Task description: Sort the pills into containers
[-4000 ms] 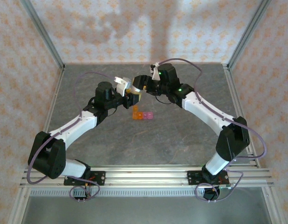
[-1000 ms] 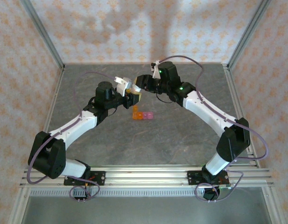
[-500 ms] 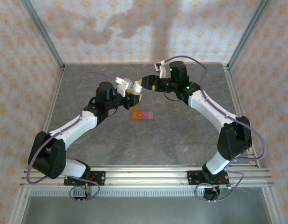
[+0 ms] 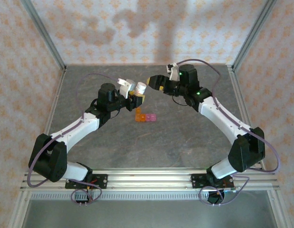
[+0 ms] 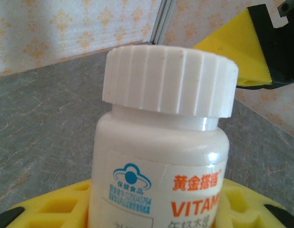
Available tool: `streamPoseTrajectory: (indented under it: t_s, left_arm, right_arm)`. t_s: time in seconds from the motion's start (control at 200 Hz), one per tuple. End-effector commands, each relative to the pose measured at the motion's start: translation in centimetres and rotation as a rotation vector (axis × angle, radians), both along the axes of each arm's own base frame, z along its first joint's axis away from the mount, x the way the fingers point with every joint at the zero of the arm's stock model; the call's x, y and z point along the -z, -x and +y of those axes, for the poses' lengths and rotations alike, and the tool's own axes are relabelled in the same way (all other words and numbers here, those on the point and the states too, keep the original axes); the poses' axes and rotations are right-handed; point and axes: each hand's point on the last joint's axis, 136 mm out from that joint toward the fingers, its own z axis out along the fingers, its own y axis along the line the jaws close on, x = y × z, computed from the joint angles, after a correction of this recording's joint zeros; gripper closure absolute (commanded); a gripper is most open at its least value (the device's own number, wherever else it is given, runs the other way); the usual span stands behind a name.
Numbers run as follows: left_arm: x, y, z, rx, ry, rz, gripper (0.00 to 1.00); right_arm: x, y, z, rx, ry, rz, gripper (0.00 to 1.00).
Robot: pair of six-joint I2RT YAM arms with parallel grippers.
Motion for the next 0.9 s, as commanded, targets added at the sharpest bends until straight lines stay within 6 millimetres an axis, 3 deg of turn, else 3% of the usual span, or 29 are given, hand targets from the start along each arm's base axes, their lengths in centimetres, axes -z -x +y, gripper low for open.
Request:
streamPoseTrajectory:
  t_s: [0.0,0.265,0.621,0.896]
  left_arm:
    - [-2.8,-0.7,-0.4,0.009,0.041,-0.082,1.0]
    - [-2.8,-0.6,-0.2,0.006,0.04,-0.082,1.0]
    - [-3.2,-0.6,-0.3,0.007,0.045,-0.085,1.0]
    - [-3.1,-0.6,-0.3,0.007,0.042,-0.08,1.0]
  right_arm:
    - [-0.6,-0.4,0.9,0.04,0.012,0.018,0.2]
    - [-1.1,-0.3,3.9,-0.017,0.01,0.01,0.24]
    - [-0.5,-0.5,5.1,-0.041,0.008,0.023,0.33]
    - [-0.3,-0.6,5.9,-0.07,0.005,0.022,0.47]
